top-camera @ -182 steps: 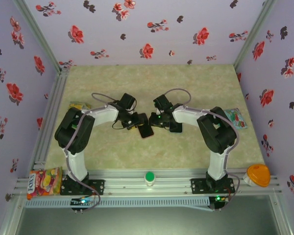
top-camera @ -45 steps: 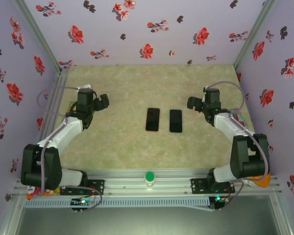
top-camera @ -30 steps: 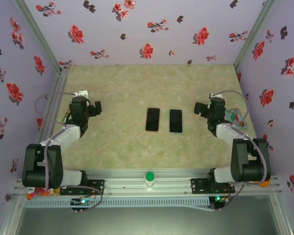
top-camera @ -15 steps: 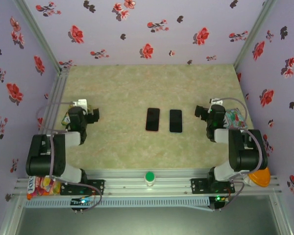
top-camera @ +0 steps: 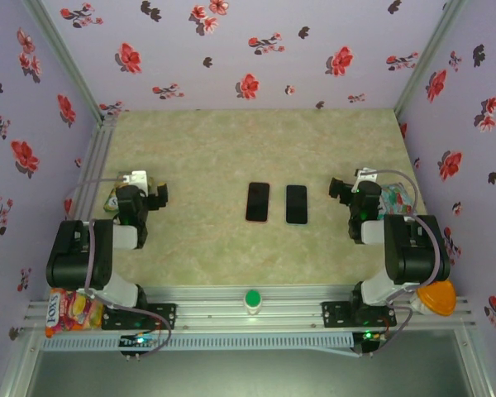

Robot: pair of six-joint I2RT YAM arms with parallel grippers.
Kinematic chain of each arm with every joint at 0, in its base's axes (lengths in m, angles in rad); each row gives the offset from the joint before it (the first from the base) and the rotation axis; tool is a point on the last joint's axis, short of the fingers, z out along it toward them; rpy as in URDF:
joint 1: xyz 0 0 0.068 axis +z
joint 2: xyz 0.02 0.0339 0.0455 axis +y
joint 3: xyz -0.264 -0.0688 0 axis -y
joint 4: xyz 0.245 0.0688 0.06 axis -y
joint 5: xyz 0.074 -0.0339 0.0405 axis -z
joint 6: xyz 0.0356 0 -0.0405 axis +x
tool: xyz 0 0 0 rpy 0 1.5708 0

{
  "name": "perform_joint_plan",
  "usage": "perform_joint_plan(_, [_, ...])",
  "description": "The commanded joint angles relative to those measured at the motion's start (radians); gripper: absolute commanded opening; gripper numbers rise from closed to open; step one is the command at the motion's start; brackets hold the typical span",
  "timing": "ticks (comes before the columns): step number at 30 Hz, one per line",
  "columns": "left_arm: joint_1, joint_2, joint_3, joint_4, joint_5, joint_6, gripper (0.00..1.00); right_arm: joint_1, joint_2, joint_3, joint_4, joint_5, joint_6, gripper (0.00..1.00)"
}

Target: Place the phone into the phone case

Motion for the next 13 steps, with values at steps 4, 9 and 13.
perform_joint_plan(4, [0.009, 0.006, 0.016, 0.028, -0.024, -0.003, 1.00, -0.003, 0.004, -0.005, 0.030, -0.010, -0.020, 0.99])
perform_joint_plan(9, [0.009, 0.005, 0.016, 0.027, -0.024, -0.004, 1.00, -0.003, 0.009, 0.004, 0.018, -0.010, -0.020, 0.99])
perform_joint_plan(13, [0.009, 0.005, 0.016, 0.027, -0.024, -0.003, 1.00, -0.003, 0.004, -0.004, 0.029, -0.009, -0.021, 0.99])
